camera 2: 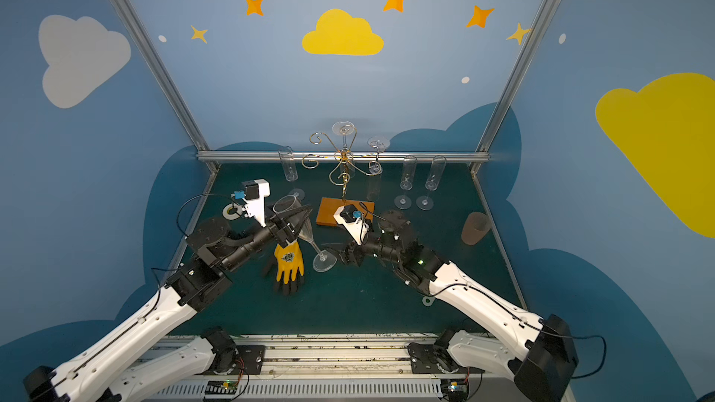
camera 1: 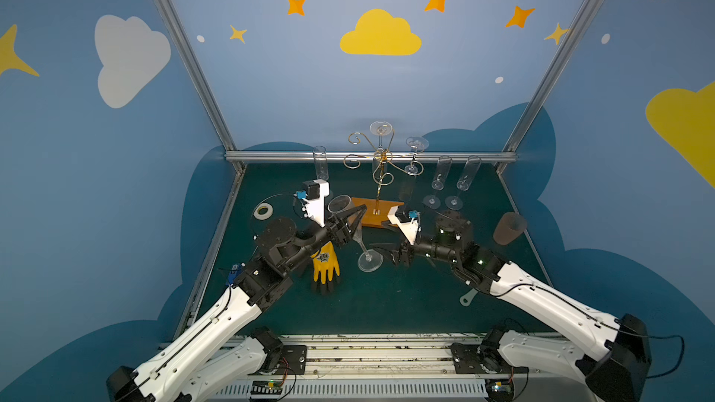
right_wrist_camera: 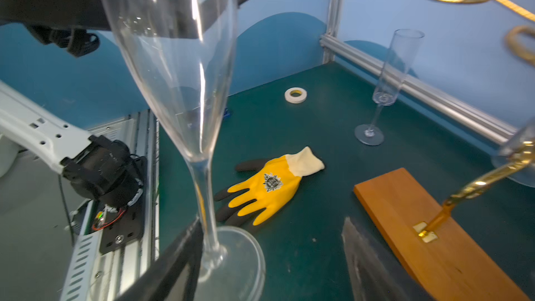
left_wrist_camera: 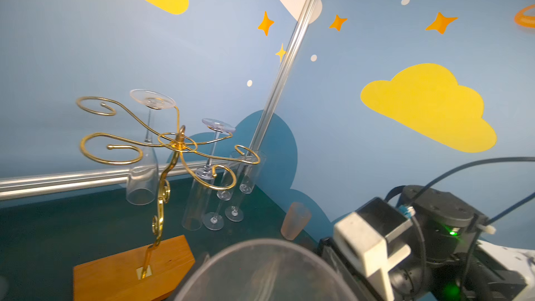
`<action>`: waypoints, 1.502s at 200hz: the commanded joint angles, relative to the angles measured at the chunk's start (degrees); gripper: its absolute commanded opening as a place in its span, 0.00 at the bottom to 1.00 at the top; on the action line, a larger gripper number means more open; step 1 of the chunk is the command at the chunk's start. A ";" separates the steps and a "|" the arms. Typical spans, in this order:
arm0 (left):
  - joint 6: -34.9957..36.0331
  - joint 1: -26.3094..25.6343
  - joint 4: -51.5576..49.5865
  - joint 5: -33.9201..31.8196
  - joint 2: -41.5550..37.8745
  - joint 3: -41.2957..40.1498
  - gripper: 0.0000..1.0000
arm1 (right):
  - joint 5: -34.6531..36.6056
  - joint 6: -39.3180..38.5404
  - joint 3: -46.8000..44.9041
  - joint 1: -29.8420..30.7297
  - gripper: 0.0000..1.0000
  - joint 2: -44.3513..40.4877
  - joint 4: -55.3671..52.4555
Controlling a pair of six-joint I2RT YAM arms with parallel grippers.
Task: Take the wine glass off the wine glass rack
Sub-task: Pick up the wine glass from the wine glass rack, then place the wine glass at the top-left of the table.
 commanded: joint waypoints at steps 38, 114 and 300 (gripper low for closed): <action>16.47 0.18 -1.62 -19.59 -7.79 -4.00 0.50 | 8.75 -0.37 -3.63 -4.90 0.76 -8.19 -1.76; 19.94 13.29 10.08 -19.43 -1.65 -9.20 0.50 | 8.04 1.34 -4.82 -7.78 0.76 -9.54 -2.44; 22.52 25.78 37.47 -2.92 49.83 9.27 0.48 | 11.23 -0.24 0.28 -15.22 0.76 -0.21 -4.44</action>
